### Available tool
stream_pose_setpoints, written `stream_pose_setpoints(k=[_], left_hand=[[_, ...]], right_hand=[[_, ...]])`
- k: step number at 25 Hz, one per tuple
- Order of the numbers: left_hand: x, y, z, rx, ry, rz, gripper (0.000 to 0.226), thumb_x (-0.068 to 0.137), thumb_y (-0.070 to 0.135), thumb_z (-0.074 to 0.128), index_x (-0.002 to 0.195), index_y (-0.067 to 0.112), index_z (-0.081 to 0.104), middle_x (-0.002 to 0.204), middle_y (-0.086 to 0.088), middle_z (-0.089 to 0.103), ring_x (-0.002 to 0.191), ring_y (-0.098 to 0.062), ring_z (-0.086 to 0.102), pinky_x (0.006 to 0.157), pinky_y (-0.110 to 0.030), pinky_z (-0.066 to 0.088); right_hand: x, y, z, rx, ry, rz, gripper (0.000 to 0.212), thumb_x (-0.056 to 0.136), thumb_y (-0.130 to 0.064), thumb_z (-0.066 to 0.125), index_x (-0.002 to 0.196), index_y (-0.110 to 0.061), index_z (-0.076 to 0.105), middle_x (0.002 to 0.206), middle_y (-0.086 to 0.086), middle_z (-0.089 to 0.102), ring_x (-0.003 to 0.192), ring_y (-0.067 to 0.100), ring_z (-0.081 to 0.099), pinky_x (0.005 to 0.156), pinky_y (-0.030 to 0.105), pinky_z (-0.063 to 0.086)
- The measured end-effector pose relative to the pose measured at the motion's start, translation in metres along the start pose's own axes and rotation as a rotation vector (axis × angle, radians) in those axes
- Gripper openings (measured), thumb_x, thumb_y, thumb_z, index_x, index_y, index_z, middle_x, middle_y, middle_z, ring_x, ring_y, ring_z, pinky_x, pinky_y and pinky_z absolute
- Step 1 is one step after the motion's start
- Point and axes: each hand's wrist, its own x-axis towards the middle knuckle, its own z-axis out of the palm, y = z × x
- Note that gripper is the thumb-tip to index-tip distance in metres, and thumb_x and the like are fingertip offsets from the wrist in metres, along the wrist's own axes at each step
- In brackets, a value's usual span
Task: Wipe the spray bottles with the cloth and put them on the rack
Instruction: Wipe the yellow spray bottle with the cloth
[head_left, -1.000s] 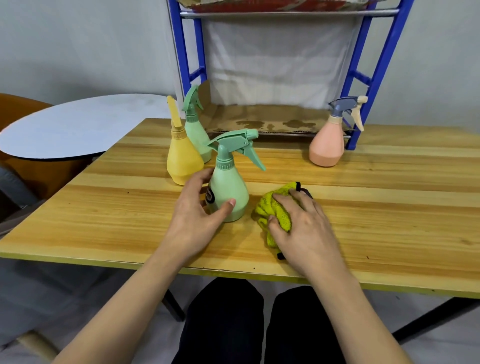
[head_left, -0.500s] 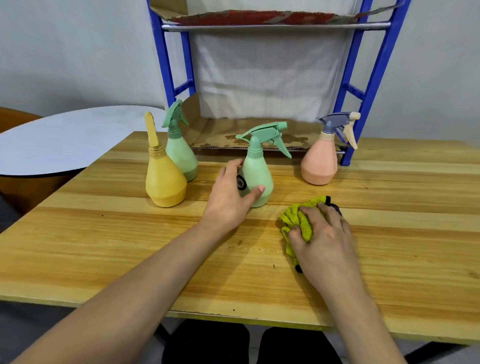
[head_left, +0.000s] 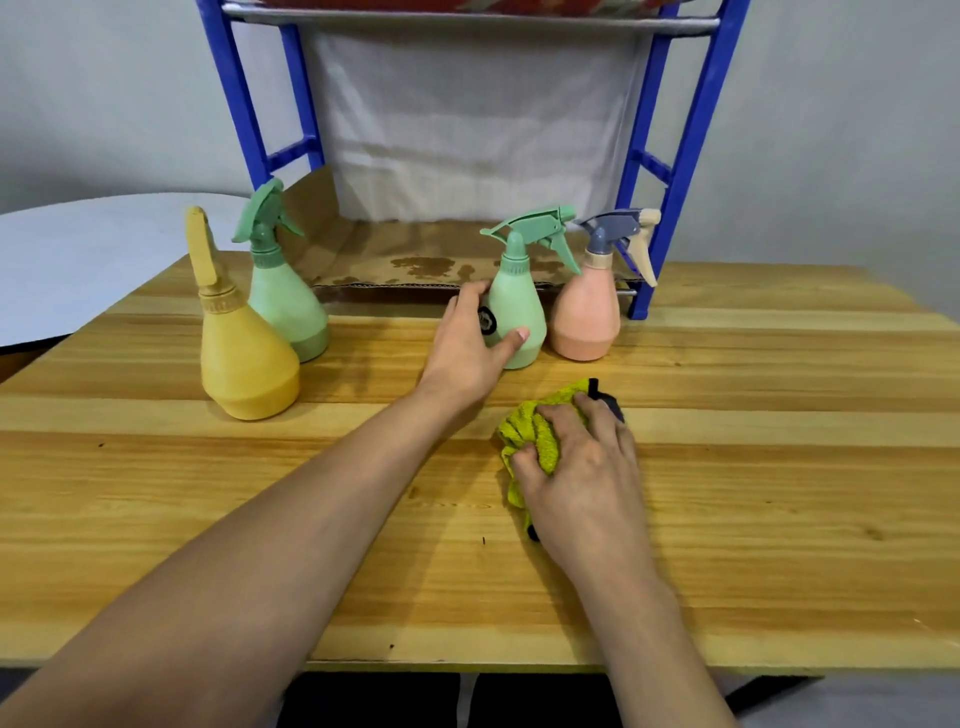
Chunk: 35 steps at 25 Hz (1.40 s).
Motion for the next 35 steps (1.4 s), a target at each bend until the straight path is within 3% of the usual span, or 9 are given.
stream_pose_setpoints(k=[3,6,11,17,20,22,25,29,35], left_hand=[[-0.007,-0.001,-0.002,0.008,-0.033,-0.044,0.076,0.088,0.032,0.078,0.15,0.017,0.039,0.144,-0.006,0.054,0.128,-0.021,0.053,0.104,-0.024,0.038],[-0.026,-0.003,-0.014,-0.022,-0.084,-0.137,0.091,0.081,0.05,0.075,0.155,0.022,0.031,0.149,-0.006,0.052,0.134,-0.024,0.054,0.115,-0.041,0.043],[-0.075,-0.011,-0.067,-0.002,-0.113,-0.141,0.04,0.095,0.027,0.07,0.133,0.023,0.057,0.119,0.003,0.065,0.106,-0.017,0.066,0.099,-0.037,0.054],[-0.118,-0.048,-0.138,-0.071,0.087,-0.128,0.021,0.095,0.011,0.066,0.113,0.022,0.062,0.103,0.002,0.069,0.094,-0.009,0.067,0.088,-0.021,0.055],[-0.127,-0.063,-0.163,-0.086,0.253,-0.196,0.021,0.094,0.013,0.067,0.111,0.024,0.062,0.097,0.005,0.068,0.082,-0.001,0.063,0.083,-0.029,0.056],[-0.126,-0.066,-0.172,-0.026,0.42,-0.233,0.026,0.093,0.021,0.07,0.116,0.022,0.057,0.102,0.002,0.065,0.088,-0.013,0.064,0.084,-0.041,0.056],[-0.115,-0.058,-0.18,0.112,0.564,-0.269,0.056,0.089,0.038,0.074,0.133,0.018,0.047,0.125,-0.006,0.055,0.112,-0.028,0.056,0.098,-0.049,0.048],[-0.086,-0.047,-0.18,0.132,0.448,-0.379,0.08,0.084,0.054,0.076,0.145,0.019,0.038,0.142,-0.011,0.046,0.127,-0.033,0.05,0.105,-0.049,0.045],[-0.089,-0.056,-0.179,0.077,0.3,-0.307,0.069,0.088,0.042,0.076,0.147,0.019,0.046,0.137,-0.005,0.05,0.129,-0.026,0.049,0.107,-0.043,0.045]], right_hand=[[0.001,0.0,0.0,-0.002,-0.006,0.001,0.049,0.089,-0.043,0.056,0.135,-0.027,0.057,0.154,0.007,0.041,0.145,0.027,0.032,0.12,0.044,0.027],[0.001,-0.001,-0.001,-0.013,-0.015,0.005,0.048,0.088,-0.042,0.057,0.134,-0.025,0.058,0.153,0.008,0.043,0.143,0.028,0.034,0.119,0.045,0.029],[-0.009,-0.015,-0.001,-0.124,0.004,-0.015,0.054,0.088,-0.048,0.043,0.131,-0.02,0.059,0.148,0.014,0.048,0.139,0.033,0.04,0.115,0.051,0.034],[-0.035,-0.055,0.015,-0.13,-0.064,-0.086,0.048,0.095,-0.045,0.051,0.138,-0.025,0.053,0.154,0.01,0.041,0.142,0.033,0.034,0.118,0.048,0.03],[-0.039,-0.062,0.02,-0.119,-0.062,-0.11,0.046,0.095,-0.045,0.051,0.137,-0.026,0.054,0.154,0.01,0.041,0.142,0.033,0.033,0.118,0.048,0.029],[-0.038,-0.061,0.019,-0.116,-0.077,-0.096,0.047,0.096,-0.047,0.05,0.139,-0.028,0.052,0.157,0.007,0.038,0.143,0.031,0.032,0.118,0.046,0.027],[-0.038,-0.06,0.019,-0.095,-0.058,-0.098,0.048,0.095,-0.047,0.052,0.139,-0.028,0.053,0.156,0.006,0.039,0.142,0.03,0.033,0.118,0.044,0.028],[-0.039,-0.06,0.021,-0.063,-0.041,-0.098,0.046,0.093,-0.045,0.055,0.135,-0.028,0.057,0.154,0.006,0.042,0.14,0.029,0.036,0.116,0.044,0.03],[-0.039,-0.058,0.023,-0.035,-0.025,-0.093,0.045,0.091,-0.045,0.057,0.133,-0.029,0.058,0.153,0.005,0.043,0.139,0.028,0.037,0.116,0.044,0.032]])
